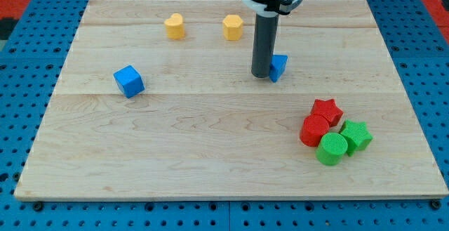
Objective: Place the triangle right to the hexagon
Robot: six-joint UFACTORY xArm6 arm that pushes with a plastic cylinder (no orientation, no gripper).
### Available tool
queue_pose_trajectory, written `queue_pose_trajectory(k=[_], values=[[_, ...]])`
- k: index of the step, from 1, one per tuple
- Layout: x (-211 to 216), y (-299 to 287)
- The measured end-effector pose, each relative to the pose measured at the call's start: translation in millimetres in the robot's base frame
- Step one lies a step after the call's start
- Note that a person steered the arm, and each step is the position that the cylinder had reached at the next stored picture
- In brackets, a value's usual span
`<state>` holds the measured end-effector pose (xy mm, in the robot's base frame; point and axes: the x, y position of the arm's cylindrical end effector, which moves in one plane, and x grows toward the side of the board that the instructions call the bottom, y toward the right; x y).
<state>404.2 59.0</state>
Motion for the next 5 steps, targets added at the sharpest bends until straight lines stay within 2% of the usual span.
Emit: queue_pose_trajectory(k=[2, 3, 4, 5], values=[[-5.8, 41.4], [-29.4, 42.8], [-31.6, 68.5], [-13.1, 109.4]])
